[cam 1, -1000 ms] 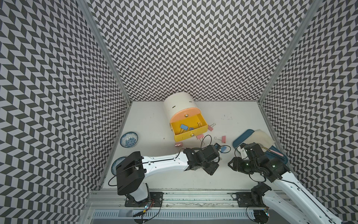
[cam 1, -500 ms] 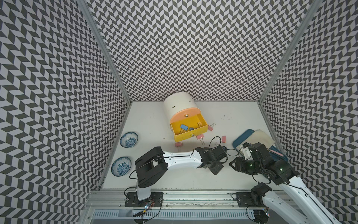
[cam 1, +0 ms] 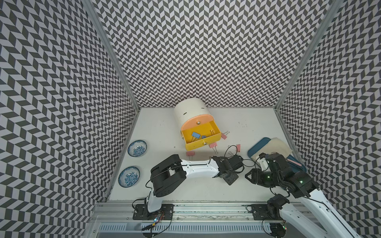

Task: Put the binder clips in the drawer according to color
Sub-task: Pick up the binder clip at the center of the board.

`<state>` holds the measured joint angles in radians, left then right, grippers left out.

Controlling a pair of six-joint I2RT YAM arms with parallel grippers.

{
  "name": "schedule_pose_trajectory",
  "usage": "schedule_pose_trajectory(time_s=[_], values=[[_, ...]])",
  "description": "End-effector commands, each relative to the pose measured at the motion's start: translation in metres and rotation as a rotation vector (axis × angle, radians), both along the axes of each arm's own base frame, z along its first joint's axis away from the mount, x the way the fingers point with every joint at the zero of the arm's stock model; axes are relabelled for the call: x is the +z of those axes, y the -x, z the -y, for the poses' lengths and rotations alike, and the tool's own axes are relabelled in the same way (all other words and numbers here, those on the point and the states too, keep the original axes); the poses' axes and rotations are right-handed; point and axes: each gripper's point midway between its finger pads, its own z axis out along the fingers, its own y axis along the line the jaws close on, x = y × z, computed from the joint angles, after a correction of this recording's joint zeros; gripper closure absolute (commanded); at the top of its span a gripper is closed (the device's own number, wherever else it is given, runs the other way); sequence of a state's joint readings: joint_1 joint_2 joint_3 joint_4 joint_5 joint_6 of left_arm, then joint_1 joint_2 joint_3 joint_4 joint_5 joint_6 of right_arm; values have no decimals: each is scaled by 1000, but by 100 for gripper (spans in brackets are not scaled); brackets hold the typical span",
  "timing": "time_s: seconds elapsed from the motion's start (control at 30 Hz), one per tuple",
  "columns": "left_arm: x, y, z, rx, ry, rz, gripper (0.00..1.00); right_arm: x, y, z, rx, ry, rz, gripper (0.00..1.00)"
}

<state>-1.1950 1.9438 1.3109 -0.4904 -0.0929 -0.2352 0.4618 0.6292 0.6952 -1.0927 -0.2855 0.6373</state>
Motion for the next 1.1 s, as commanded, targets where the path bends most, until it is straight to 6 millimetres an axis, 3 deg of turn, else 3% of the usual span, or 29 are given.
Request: schedule_pose_trajectory(time_s=[0.0,0.33,0.57,0.87,1.07], values=[[-5,-6,1,1,-15,11,27,13,-4,-4,7,-24,38,48],[-22,-3,-4,5,-39,-12,30,14,-4,-5,11,-29,40,48],[-20,-4,-5,15,-40,-8,37,14,-3,-5,12,-32,41,48],[-4,-7,-8,31,-27,14,51,13,-5,-7,16,-40,43,48],[25,-8,-6,42,31,30,53,15,-8,-11,34,-54,56,48]])
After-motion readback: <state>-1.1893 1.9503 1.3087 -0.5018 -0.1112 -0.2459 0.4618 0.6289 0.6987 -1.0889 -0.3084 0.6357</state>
